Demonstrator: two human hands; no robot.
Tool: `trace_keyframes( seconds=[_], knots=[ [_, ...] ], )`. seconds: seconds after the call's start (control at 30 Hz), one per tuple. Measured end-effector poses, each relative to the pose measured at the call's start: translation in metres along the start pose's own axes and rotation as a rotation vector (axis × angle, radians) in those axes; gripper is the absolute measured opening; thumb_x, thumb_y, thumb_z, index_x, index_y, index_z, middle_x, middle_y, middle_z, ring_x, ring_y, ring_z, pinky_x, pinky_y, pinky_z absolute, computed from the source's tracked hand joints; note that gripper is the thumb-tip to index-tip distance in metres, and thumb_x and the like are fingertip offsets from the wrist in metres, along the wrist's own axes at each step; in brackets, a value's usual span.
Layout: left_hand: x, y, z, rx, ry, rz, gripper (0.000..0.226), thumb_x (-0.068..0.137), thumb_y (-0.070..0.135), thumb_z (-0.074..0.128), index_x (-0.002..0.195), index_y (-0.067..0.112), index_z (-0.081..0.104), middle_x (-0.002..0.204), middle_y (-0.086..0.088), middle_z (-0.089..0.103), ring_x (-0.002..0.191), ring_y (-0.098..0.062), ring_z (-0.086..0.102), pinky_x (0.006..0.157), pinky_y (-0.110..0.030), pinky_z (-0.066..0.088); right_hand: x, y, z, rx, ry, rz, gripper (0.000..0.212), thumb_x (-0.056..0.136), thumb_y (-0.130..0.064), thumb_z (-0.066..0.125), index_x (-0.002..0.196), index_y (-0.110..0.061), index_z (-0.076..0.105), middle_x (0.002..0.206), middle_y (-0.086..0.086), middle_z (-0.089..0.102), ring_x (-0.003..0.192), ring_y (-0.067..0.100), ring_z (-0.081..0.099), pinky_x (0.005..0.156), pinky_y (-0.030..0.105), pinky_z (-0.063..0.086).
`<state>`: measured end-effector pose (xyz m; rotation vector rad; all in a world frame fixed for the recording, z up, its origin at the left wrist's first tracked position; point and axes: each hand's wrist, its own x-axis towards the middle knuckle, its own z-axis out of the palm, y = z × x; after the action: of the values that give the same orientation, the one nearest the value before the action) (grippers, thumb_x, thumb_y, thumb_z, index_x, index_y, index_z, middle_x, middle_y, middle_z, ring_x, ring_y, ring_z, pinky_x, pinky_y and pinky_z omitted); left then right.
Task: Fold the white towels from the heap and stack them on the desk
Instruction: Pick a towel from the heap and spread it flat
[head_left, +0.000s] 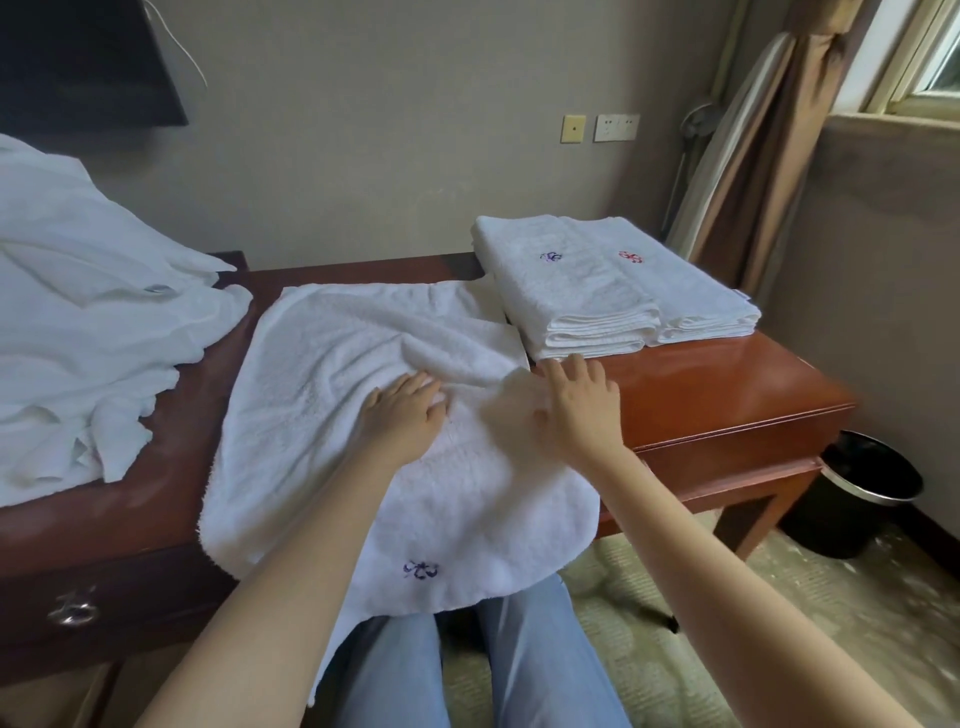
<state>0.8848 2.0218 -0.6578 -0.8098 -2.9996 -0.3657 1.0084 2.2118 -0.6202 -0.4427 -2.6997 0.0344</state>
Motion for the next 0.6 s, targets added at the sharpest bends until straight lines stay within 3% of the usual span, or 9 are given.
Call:
trace_keyframes(
  seconds=[0.1,0.17,0.23,0.3,0.37,0.5,0.6],
  knots=[
    [-0.005,0.003,-0.003,-0.096,0.105,0.023,0.041,0.097,0.03,0.043,0.137,0.022,0.048,0.149,0.004,0.04,0.138,-0.015,0.033,0.113,-0.037,0.024,-0.004,-0.021,0.006,0.179,0.146,-0.233,0.048,0.074,-0.01,0.066,0.122,-0.008,0.058,0.12,0.013,0.056,0.105,0.036,0.054,0.084,0.041,0.042],
    [-0.013,0.005,-0.008,-0.143,0.2,0.028,0.034,0.092,0.021,0.051,0.124,0.014,0.06,0.136,0.0,0.052,0.127,-0.021,0.045,0.105,-0.037,0.034,-0.005,-0.04,0.012,0.346,0.002,-0.345,0.044,0.083,-0.009,0.06,0.127,-0.005,0.056,0.13,0.015,0.054,0.11,0.036,0.053,0.089,0.04,0.04],
    [-0.026,0.003,-0.011,-0.142,0.28,0.009,0.028,0.089,0.016,0.055,0.113,0.009,0.065,0.129,-0.004,0.056,0.121,-0.025,0.048,0.1,-0.036,0.037,-0.007,-0.055,0.026,0.281,-0.099,-0.349,0.045,0.092,-0.022,0.048,0.136,-0.012,0.049,0.137,0.006,0.051,0.125,0.027,0.046,0.1,0.039,0.031],
    [-0.04,-0.003,-0.015,-0.157,0.333,-0.045,0.027,0.088,0.015,0.056,0.112,0.007,0.067,0.133,-0.006,0.054,0.123,-0.026,0.047,0.101,-0.035,0.036,-0.005,-0.069,0.035,0.133,-0.104,-0.283,0.054,0.094,-0.031,0.04,0.146,-0.016,0.035,0.145,0.003,0.042,0.14,0.023,0.029,0.113,0.047,0.013],
    [-0.052,-0.013,-0.019,-0.167,0.348,-0.137,0.029,0.089,0.014,0.054,0.115,0.007,0.065,0.137,-0.006,0.051,0.126,-0.025,0.045,0.103,-0.033,0.034,0.001,-0.089,0.036,0.047,-0.12,-0.287,0.064,0.091,-0.028,0.042,0.151,-0.016,0.021,0.151,0.007,0.03,0.146,0.023,0.017,0.115,0.052,0.0],
    [-0.072,-0.032,-0.029,-0.19,0.332,-0.333,0.034,0.092,0.015,0.047,0.124,0.01,0.056,0.143,-0.004,0.042,0.129,-0.024,0.041,0.103,-0.034,0.032,0.001,-0.142,0.036,0.279,-0.24,-0.316,0.047,0.096,-0.027,0.039,0.142,-0.018,0.037,0.142,0.005,0.041,0.138,0.022,0.03,0.112,0.048,0.016],
    [-0.091,-0.047,-0.034,-0.21,0.18,-0.444,0.044,0.098,0.028,0.04,0.139,0.013,0.041,0.158,-0.007,0.017,0.141,-0.027,0.021,0.112,-0.039,0.019,-0.009,-0.159,0.043,0.309,-0.268,-0.319,0.038,0.097,-0.041,0.034,0.125,-0.022,0.049,0.131,-0.001,0.047,0.127,0.02,0.038,0.104,0.046,0.025]
  ],
)
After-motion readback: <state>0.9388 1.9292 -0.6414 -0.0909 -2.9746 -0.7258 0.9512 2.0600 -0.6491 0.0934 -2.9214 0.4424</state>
